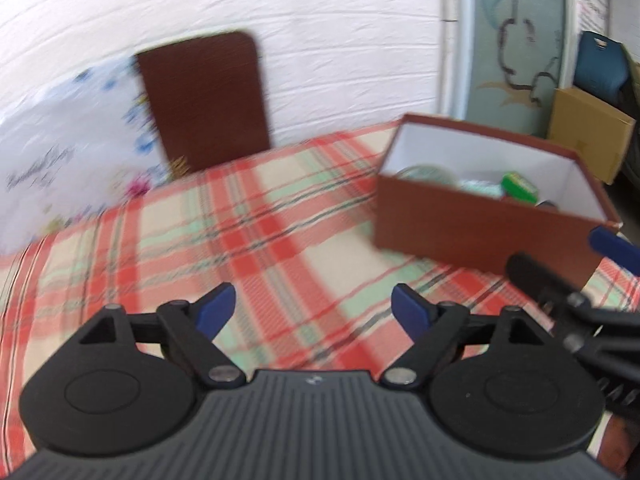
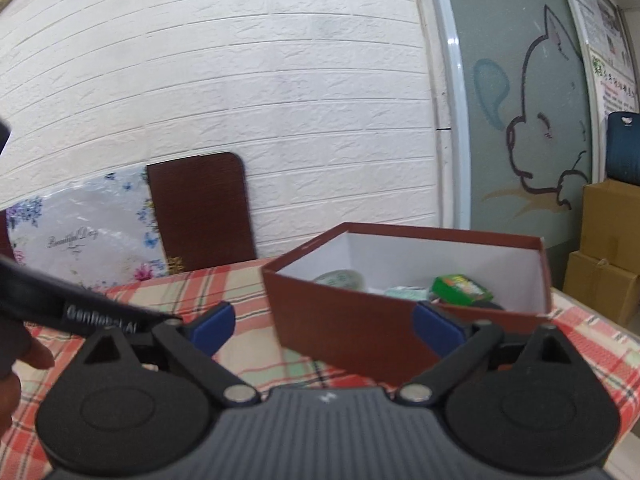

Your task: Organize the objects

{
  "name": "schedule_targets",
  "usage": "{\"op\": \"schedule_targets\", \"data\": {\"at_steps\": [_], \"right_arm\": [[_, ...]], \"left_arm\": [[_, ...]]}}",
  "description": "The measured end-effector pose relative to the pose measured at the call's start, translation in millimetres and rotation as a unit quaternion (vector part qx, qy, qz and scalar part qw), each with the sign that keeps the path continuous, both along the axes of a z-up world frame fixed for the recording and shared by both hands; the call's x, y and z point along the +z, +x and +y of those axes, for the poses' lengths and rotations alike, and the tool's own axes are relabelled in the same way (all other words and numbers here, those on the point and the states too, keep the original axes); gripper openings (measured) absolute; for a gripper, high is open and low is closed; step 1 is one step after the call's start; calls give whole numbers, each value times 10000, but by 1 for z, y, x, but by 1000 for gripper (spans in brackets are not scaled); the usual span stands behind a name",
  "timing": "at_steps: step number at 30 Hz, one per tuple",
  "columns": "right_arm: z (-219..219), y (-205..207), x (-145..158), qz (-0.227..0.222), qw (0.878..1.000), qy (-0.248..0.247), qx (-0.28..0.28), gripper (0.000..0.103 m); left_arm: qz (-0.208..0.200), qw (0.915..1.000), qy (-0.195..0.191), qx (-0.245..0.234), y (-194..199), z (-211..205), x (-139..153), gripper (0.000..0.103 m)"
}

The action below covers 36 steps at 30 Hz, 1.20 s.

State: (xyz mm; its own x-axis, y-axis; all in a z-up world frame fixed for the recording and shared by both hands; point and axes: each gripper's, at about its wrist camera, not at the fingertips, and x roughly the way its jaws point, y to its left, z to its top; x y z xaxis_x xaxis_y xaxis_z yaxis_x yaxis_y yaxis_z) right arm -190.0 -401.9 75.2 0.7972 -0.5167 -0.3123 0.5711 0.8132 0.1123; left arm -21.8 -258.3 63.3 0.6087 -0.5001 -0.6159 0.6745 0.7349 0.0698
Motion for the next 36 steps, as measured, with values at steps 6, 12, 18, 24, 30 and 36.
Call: {"op": "schedule_targets", "data": {"at_steps": [6,12,18,24,30,36], "right_arm": [[36,7,2,-14,9996,193,223,103],[58,-3,7,-185,9990,399,-26,103],[69,-18,12,-400,9967,509,-485,103],[67,-23,1,-375,9932,657,-886,103],[50,-14,-16,2,9863,1105,-1224,103],[34,-10,-34,276,9781,1579,-1329,103]], "left_arm": [[96,9992,-75,373,6,39,-9,99],[-7,9991,-83,421,0,57,-18,103],[-159,9994,-2,309,-14,60,-27,103],[-196,9994,172,234,-28,63,-41,103],[-202,9986,489,49,-39,59,-54,103],[-179,9963,820,-168,-49,48,-63,103]]}}
